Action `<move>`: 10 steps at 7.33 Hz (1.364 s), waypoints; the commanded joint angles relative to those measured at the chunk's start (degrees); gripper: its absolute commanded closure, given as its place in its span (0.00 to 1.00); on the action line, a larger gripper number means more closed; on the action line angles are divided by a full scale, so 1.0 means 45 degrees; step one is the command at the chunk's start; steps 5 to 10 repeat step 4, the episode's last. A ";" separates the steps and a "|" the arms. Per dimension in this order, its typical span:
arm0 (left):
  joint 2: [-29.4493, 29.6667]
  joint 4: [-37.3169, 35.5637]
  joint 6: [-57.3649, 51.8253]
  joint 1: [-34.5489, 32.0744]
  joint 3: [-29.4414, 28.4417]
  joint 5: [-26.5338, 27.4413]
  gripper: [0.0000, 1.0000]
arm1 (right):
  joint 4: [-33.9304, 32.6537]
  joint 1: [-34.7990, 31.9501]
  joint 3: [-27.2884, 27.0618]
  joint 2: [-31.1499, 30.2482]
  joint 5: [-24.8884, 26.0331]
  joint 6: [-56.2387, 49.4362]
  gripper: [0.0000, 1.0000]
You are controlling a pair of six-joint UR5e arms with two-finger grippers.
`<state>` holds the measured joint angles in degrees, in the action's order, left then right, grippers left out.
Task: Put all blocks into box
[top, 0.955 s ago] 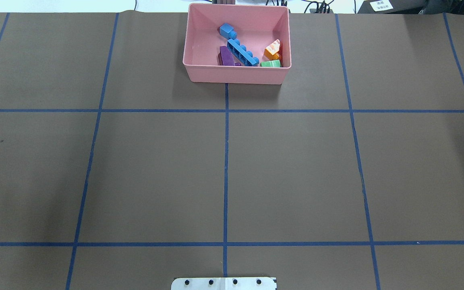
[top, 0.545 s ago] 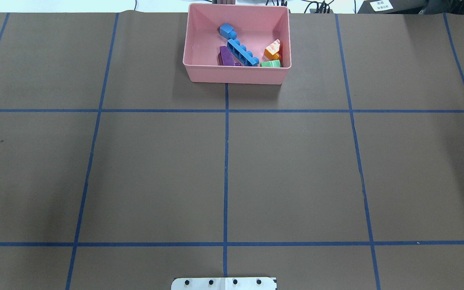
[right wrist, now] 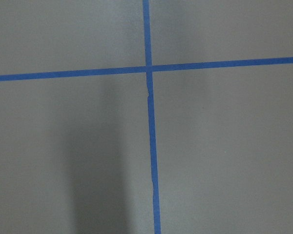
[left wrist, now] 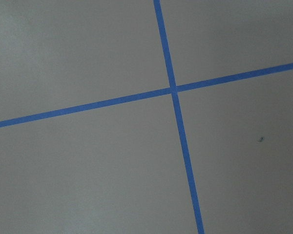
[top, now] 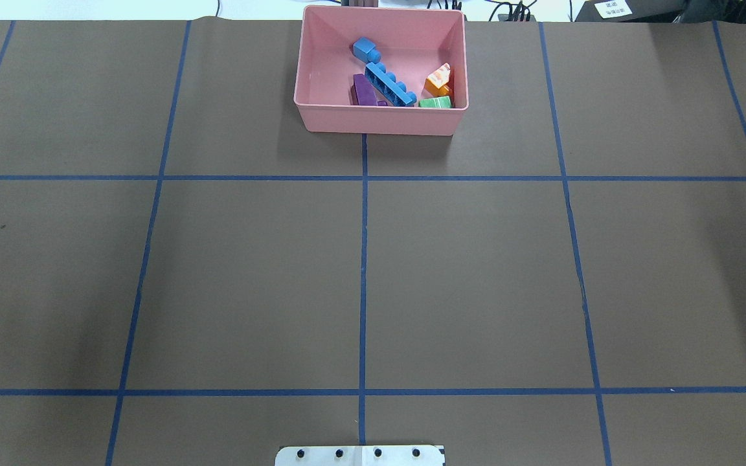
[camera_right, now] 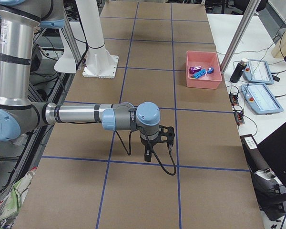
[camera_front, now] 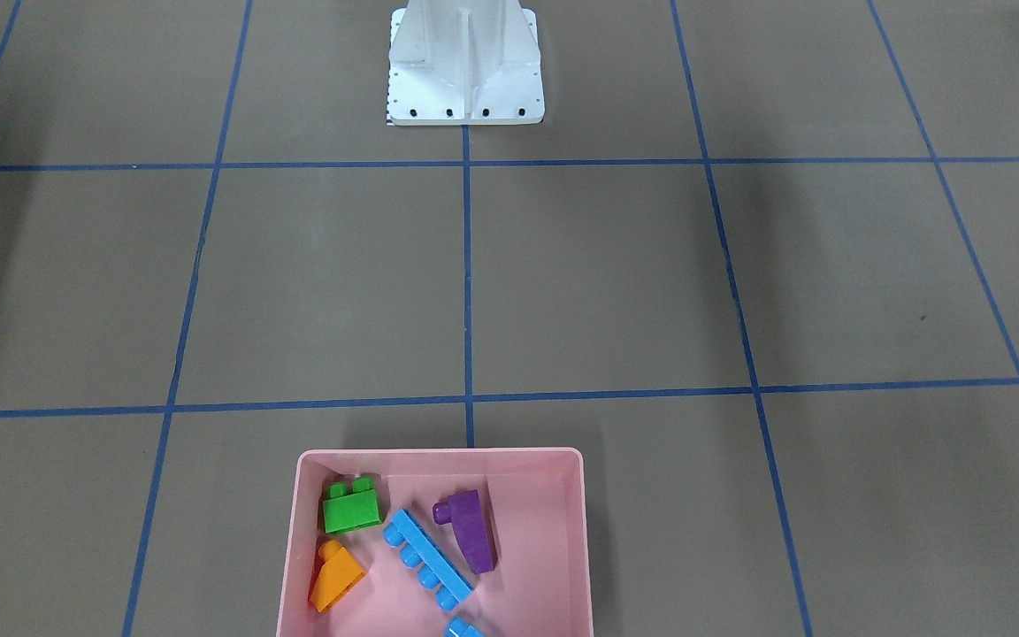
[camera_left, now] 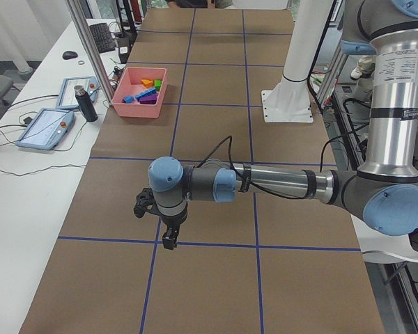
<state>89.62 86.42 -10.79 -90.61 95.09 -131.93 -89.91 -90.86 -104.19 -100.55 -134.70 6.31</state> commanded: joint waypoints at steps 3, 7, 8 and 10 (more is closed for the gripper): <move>0.0026 -0.0005 0.0074 0.0000 0.0002 0.0041 0.00 | 0.0038 0.0016 0.0066 -0.0058 -0.0047 -0.0055 0.00; 0.0026 -0.0005 0.0074 0.0000 0.0002 0.0041 0.00 | 0.0038 0.0016 0.0066 -0.0058 -0.0047 -0.0055 0.00; 0.0026 -0.0005 0.0074 0.0000 0.0002 0.0041 0.00 | 0.0038 0.0016 0.0066 -0.0058 -0.0047 -0.0055 0.00; 0.0026 -0.0005 0.0074 0.0000 0.0002 0.0041 0.00 | 0.0038 0.0016 0.0066 -0.0058 -0.0047 -0.0055 0.00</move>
